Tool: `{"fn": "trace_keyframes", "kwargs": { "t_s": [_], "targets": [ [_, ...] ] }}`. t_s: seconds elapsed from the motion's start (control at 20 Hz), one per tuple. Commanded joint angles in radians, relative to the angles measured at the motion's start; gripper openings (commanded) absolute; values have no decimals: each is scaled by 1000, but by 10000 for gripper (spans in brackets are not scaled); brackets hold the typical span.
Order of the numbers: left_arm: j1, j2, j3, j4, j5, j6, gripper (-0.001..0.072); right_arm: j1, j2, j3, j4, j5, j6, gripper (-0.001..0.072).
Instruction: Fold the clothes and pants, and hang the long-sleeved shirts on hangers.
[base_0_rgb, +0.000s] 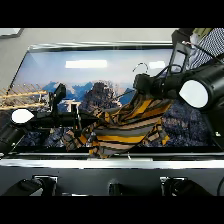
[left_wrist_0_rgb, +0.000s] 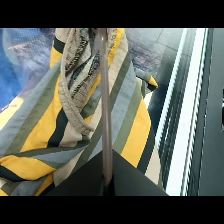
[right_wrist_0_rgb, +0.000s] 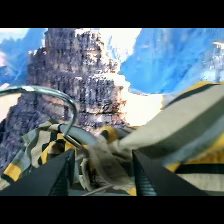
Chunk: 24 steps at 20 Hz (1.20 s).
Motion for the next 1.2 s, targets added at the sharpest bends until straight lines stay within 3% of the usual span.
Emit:
{"fn": "trace_keyframes", "kwargs": {
  "t_s": [0.0,0.15,0.3,0.4,0.45,0.5,0.55,0.7,0.85,0.9,0.95,1.0,1.1,1.15],
  "targets": [
    [-1,-1,0,-2,2,4,19,0,10,1,-37,14,1,437],
    [-1,-1,0,-2,2,4,19,-3,47,1,-129,72,96,437],
    [-1,-1,0,-2,2,4,19,-32,82,1,-214,222,195,439],
    [-1,-1,0,-2,2,4,19,-135,95,1,-171,285,184,493],
    [-1,-1,0,-2,2,4,19,-207,98,2,-115,283,137,513],
    [-1,-1,0,-2,2,4,19,-302,95,7,-14,278,64,586],
    [-1,-1,0,-2,2,4,19,-410,90,8,129,262,-35,639],
    [-1,-1,0,-2,2,4,19,-706,46,8,598,262,-485,627],
    [-1,-1,0,-2,2,4,19,-774,16,8,652,209,-1006,633],
    [-1,-1,0,-2,2,4,19,-774,11,7,664,173,-1189,562],
    [-1,-1,0,-2,2,4,19,-774,3,7,673,156,-1295,452],
    [-1,-1,0,-2,2,4,19,-774,-1,7,674,143,-1356,498],
    [-1,-1,0,-2,2,3,20,-774,-11,7,631,156,-1610,714],
    [-1,-1,0,-2,1,3,20,-774,-18,7,582,152,-1705,710]
  ]
}}
